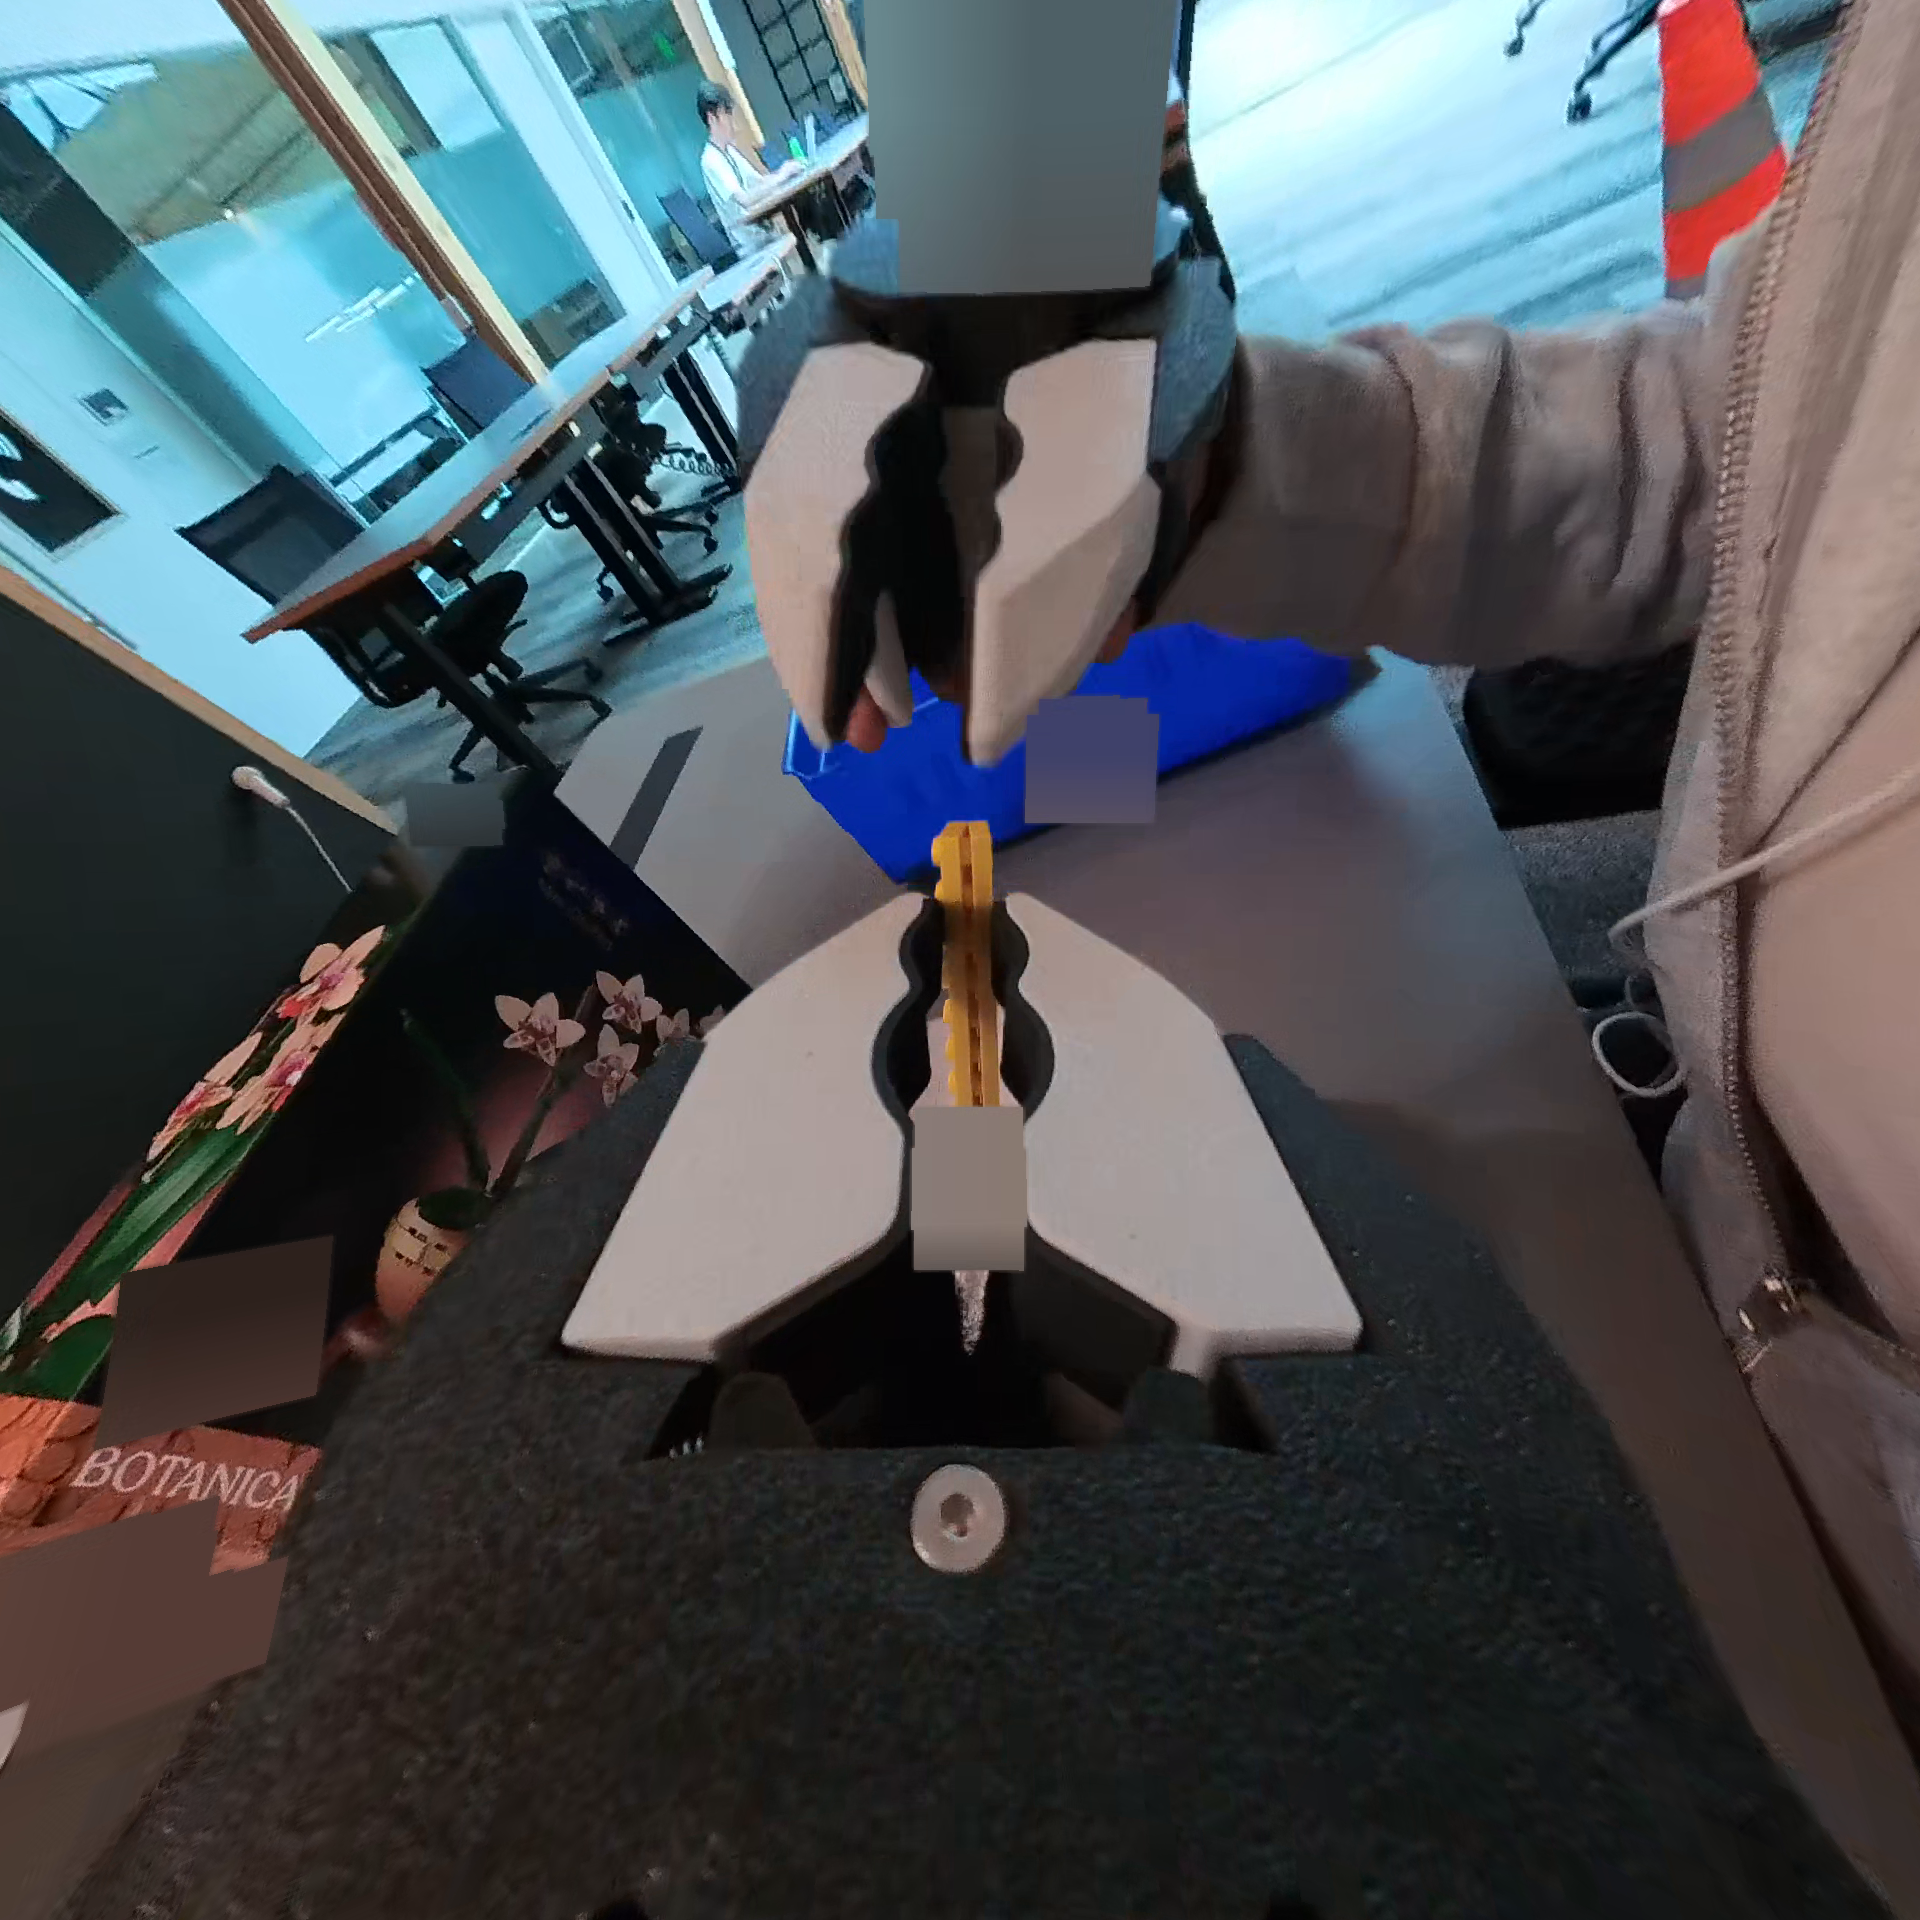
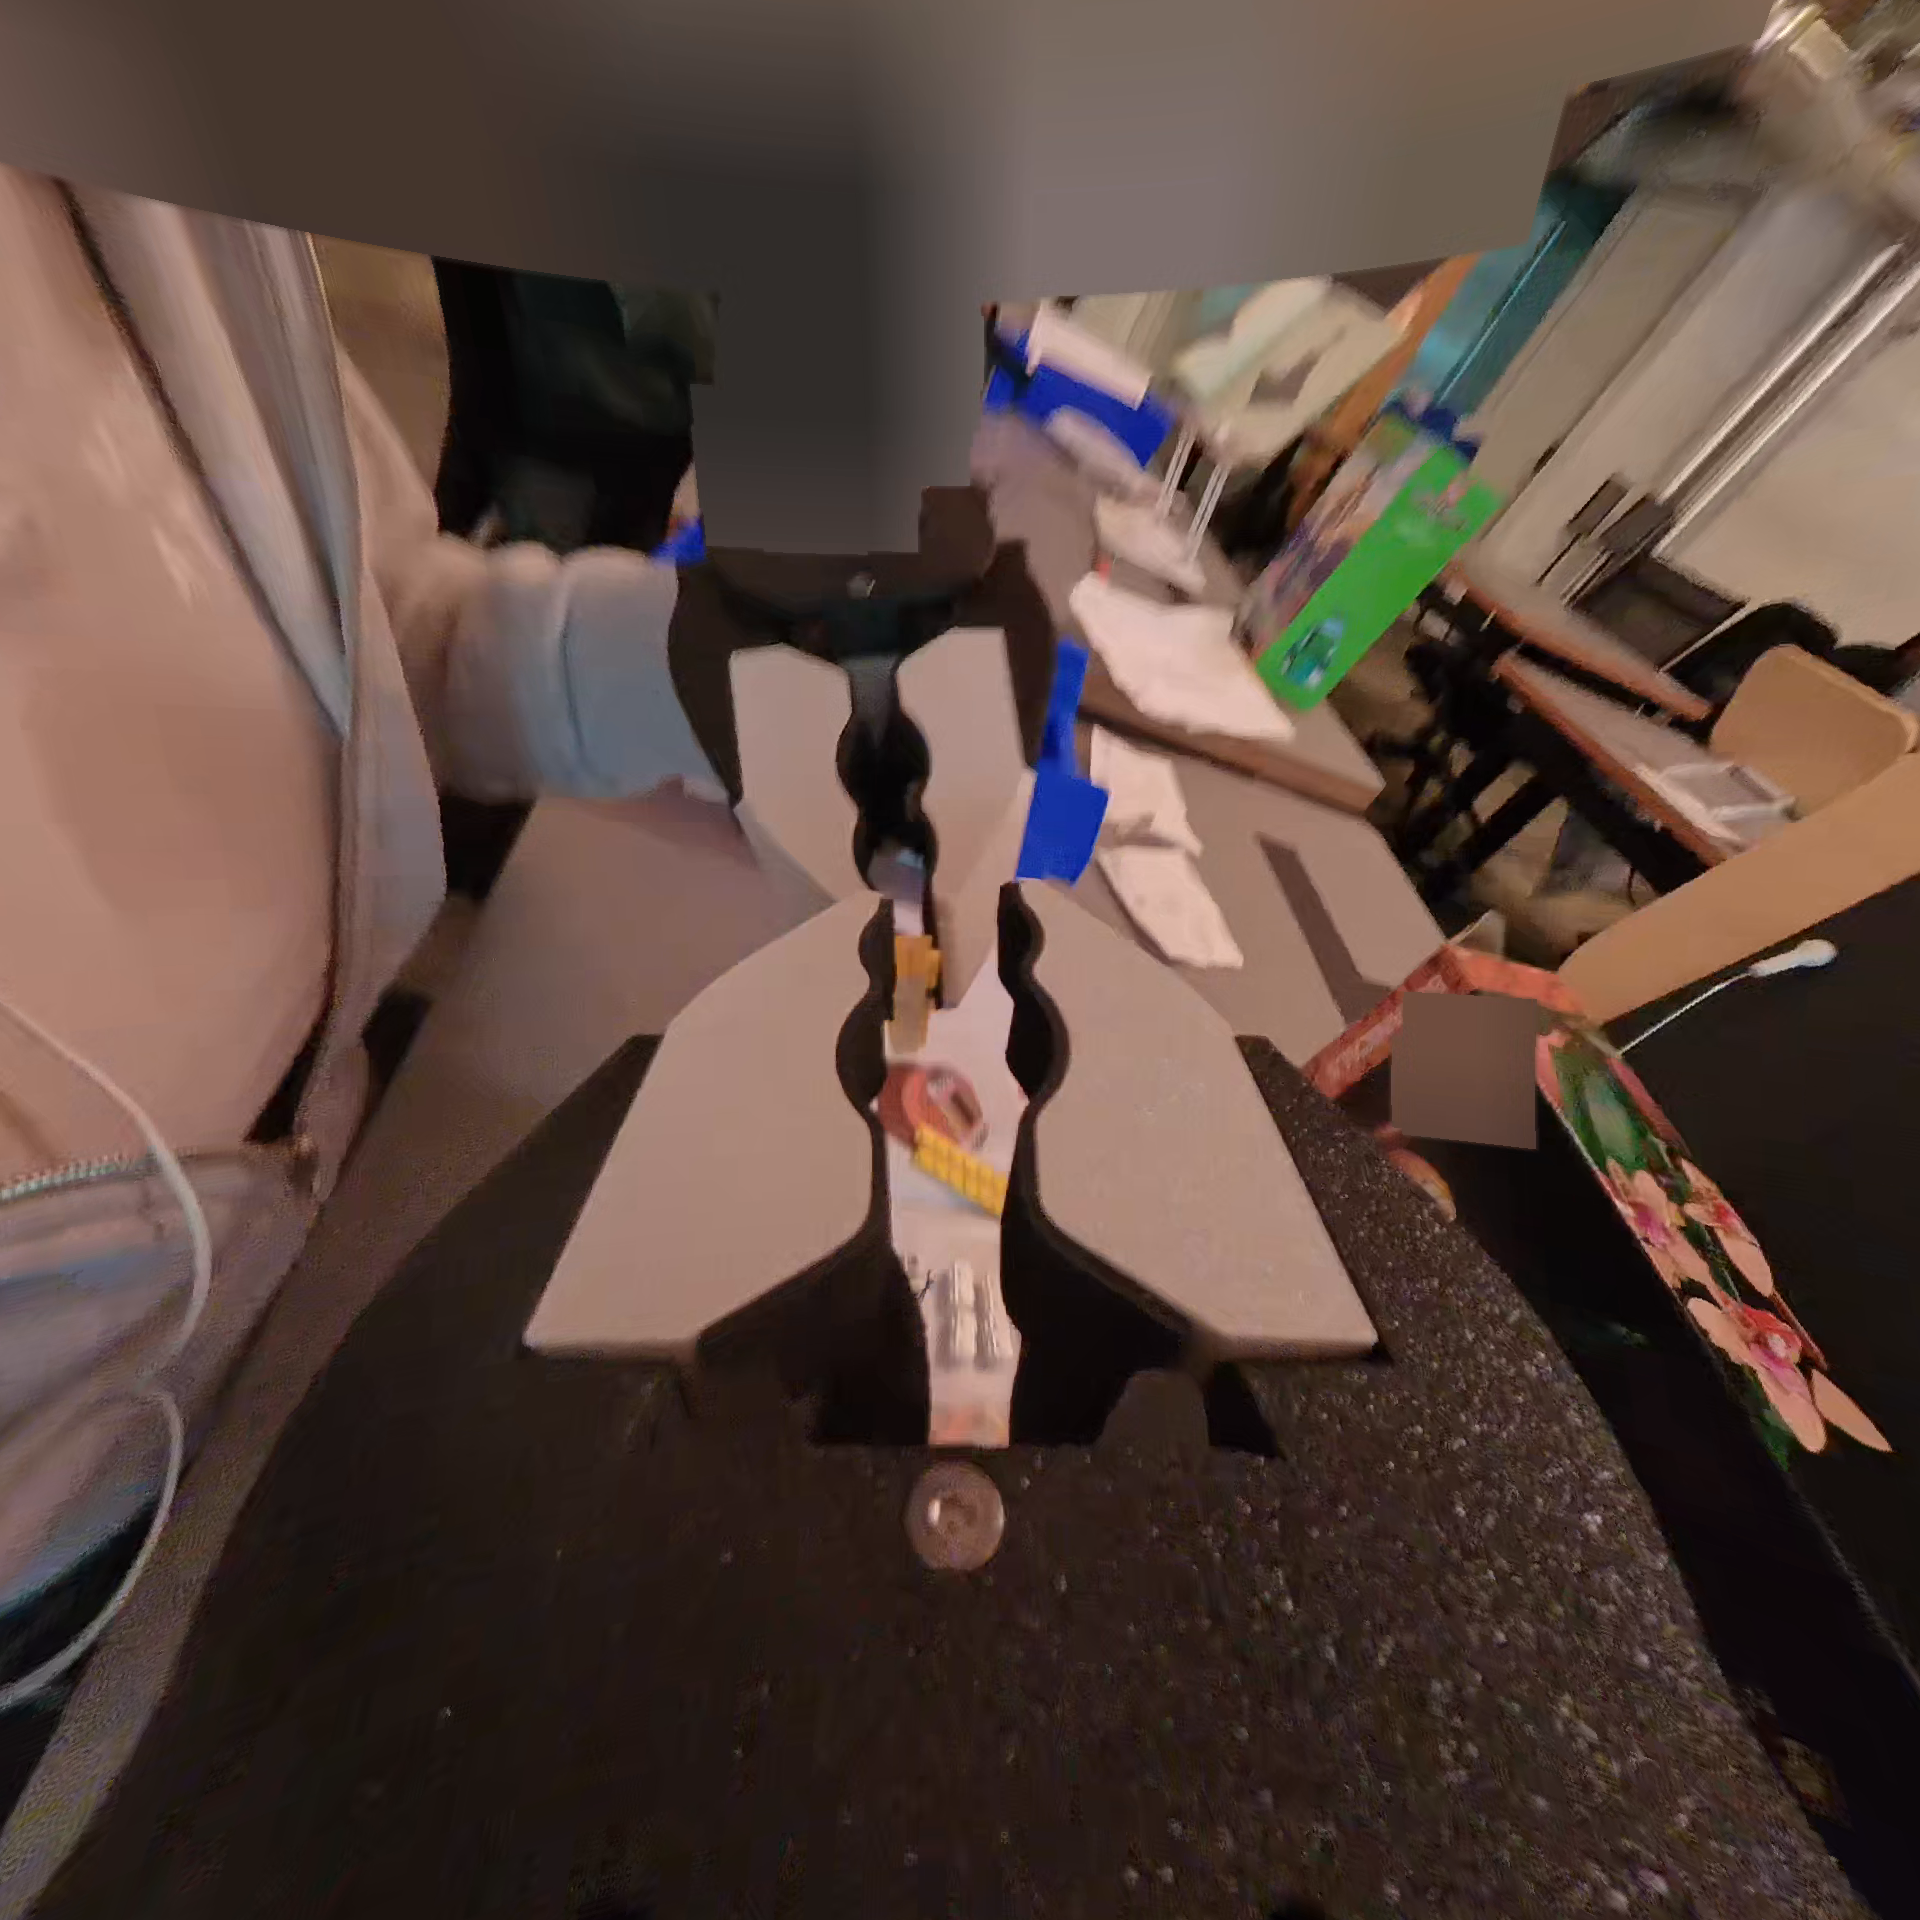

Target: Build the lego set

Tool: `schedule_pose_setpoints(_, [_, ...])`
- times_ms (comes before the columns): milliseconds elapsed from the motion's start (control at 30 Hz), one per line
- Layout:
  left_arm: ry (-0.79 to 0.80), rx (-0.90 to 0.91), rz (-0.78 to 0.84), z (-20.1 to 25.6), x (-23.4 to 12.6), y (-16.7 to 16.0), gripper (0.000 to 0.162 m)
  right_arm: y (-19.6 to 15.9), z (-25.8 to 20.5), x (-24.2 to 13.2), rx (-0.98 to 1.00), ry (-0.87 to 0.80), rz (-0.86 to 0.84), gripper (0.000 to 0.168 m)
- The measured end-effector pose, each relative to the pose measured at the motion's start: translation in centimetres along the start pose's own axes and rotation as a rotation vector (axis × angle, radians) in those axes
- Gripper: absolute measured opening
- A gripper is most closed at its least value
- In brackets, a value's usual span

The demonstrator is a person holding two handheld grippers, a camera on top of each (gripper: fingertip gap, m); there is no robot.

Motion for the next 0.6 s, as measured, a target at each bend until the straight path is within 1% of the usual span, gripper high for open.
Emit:
schedule_pose_setpoints(67, [-0.002, 0.012, -0.024, 0.1, 0.2, 0.0, 0.009, 0.2, -0.4, 0.8, -0.051, 0.004, -0.096, 0.020])
schedule_pose_setpoints(100, [-0.005, 0.018, -0.038, 0.1, 0.2, -0.1, 0.009, 0.2, -0.5, 1.1, -0.076, -0.005, -0.136, 0.018])
schedule_pose_setpoints(133, [-0.001, 0.022, -0.052, 0.1, 0.3, -0.1, 0.009, 0.2, -0.6, 1.3, -0.098, -0.009, -0.159, 0.011])
schedule_pose_setpoints(167, [0.005, 0.025, -0.066, 0.1, 0.3, -0.2, 0.009, 0.2, -0.7, 1.4, -0.104, -0.007, -0.171, 0.008])
schedule_pose_setpoints(433, [-0.004, 0.069, -0.141, 0.4, 0.5, 0.0, 0.009, -0.7, -1.0, 1.5, -0.076, 0.017, -0.157, 0.007])
schedule_pose_setpoints(500, [-0.017, 0.071, -0.154, 0.4, 0.7, 0.0, 0.009, -0.8, -1.2, 1.5, -0.109, -0.005, -0.170, 0.007])
schedule_pose_setpoints(600, [-0.062, 0.068, -0.161, 0.5, 0.9, 0.0, 0.009, -0.5, -1.5, 1.4, -0.146, 0.016, -0.211, 0.007])
Point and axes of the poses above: each gripper's, where its closed fingertips meet, x out along the fingers, y out of its top, z = x × y across the jaws, the point moved 10 cm from there along -x, back along the fingers, and after that the axes turned 15 degrees about -z, right-handed, at the moved point
